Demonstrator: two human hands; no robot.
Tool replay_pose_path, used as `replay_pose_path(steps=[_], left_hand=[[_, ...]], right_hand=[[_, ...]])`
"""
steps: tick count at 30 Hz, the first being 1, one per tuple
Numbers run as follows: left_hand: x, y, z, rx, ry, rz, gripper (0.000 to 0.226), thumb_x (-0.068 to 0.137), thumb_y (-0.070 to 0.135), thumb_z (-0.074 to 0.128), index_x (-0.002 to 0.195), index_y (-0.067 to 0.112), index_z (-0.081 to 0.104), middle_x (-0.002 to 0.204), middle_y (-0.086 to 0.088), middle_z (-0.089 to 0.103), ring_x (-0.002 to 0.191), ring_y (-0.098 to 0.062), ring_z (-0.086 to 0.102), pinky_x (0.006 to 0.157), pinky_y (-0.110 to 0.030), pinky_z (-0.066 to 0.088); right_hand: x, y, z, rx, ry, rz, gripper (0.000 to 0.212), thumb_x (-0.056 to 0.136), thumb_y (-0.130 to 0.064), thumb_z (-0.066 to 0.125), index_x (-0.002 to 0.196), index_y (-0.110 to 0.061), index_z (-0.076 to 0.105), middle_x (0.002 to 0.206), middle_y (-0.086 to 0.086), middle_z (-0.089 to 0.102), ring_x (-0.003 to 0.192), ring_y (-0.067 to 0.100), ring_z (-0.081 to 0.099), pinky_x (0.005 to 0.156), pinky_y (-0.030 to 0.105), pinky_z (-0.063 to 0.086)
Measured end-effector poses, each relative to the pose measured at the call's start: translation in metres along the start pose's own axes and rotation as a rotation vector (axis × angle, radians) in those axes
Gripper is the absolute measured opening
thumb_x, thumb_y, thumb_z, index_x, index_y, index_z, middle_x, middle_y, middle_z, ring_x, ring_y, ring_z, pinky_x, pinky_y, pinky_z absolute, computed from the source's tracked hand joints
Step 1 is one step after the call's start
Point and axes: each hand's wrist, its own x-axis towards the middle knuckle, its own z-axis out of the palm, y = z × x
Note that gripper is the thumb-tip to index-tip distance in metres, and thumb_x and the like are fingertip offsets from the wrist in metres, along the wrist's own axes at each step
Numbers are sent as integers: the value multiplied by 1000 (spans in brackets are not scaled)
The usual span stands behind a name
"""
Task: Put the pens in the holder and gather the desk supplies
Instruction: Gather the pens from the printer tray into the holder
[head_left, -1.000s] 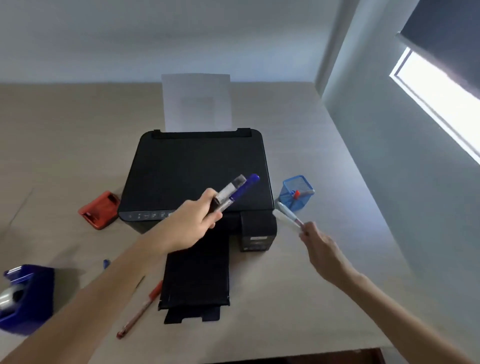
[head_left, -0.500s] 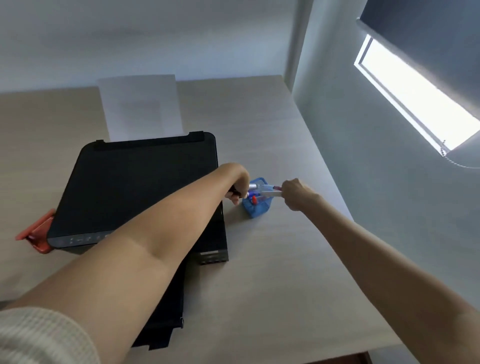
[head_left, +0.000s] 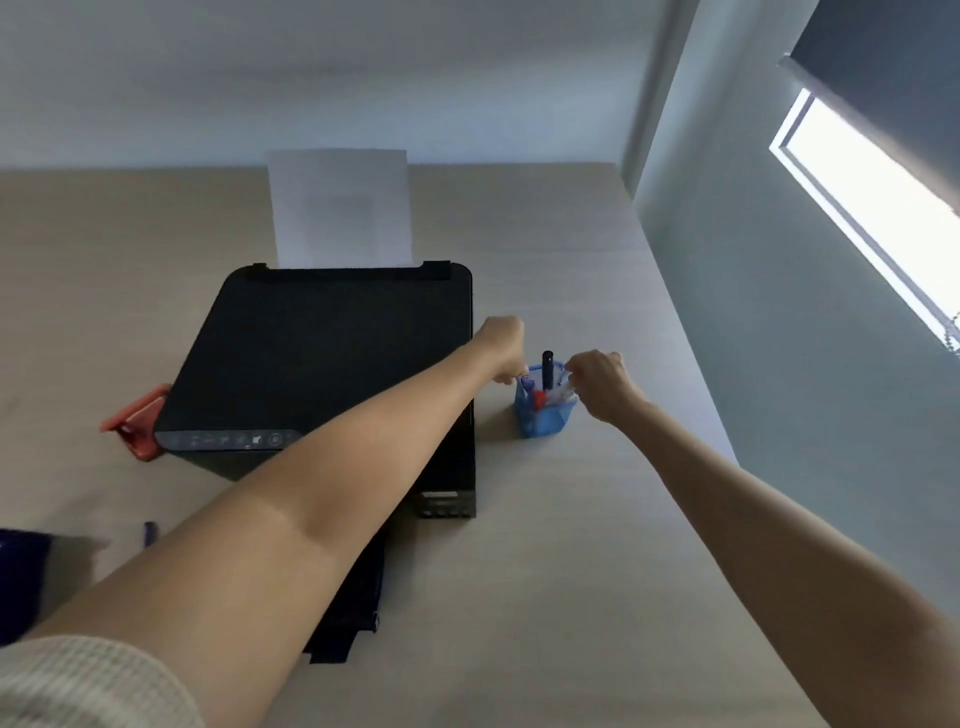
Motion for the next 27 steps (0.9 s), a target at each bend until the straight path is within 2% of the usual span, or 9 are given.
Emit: replay_pose_path(steps=[3,4,7,10,13,17,21,25,27], left_hand=[[-32,-15,-13,-141,126,117,22,85,7,66,68,10,53,80,-20,64,73,-28,66,87,-44,56],[-45,-23,-19,-207,169,154,7,86,7,66,81,4,62,86,-22,68,78,-29,69,87,-42,56],[-89,-62,-41,-367,287,189,26,88,12,66,111,0,64,95,-13,74,84,-20,72,82,-27,57],[-136,-129,-59,-461,373,109,18,89,17,64,105,8,66,85,-2,72,71,-9,69,66,-20,57],[-184,-221,-58,-421,425,-76,11,88,18,64,91,9,69,77,-1,70,63,-9,63,62,-23,51],[-220,-339,-17,-275,328,-391,16,86,12,63,85,-2,69,86,-19,73,85,-32,69,72,-31,47],[-239,-416,46,-254,122,-603,28,93,17,54,105,-7,64,110,-25,68,102,-37,64,74,-38,45],[-236,-448,87,-244,20,-609,36,92,25,54,120,2,57,119,-19,65,107,-32,62,88,-36,50],[-231,-460,99,-244,-44,-603,49,89,20,60,131,-2,48,122,-17,64,109,-31,62,89,-35,51]], right_hand=[[-6,-11,5,-30,-58,-41,29,86,-2,53,114,0,60,116,14,67,106,32,62,87,35,44],[-9,-16,7,-22,-47,-36,27,85,-6,59,111,1,60,110,17,68,101,35,64,85,37,47],[-3,-24,8,67,126,9,35,70,-16,80,97,-1,61,85,21,68,76,36,66,67,35,54],[3,-61,1,6,257,-117,36,74,-5,74,108,-2,63,97,22,70,82,34,68,66,14,45],[-2,-133,-4,174,403,-253,23,90,-2,53,108,-2,65,104,22,68,90,36,65,77,29,49],[-21,-238,2,286,519,-474,20,92,-6,50,107,-5,65,103,14,67,93,28,63,85,32,48],[-54,-338,51,286,403,-701,15,92,-8,53,101,-5,66,95,10,65,86,22,61,79,32,54],[-89,-395,120,44,98,-966,6,83,-3,63,81,-6,67,81,8,64,75,24,61,75,26,46],[-100,-409,157,-92,-162,-896,5,82,-4,60,83,-5,65,86,10,63,78,29,62,75,34,50]])
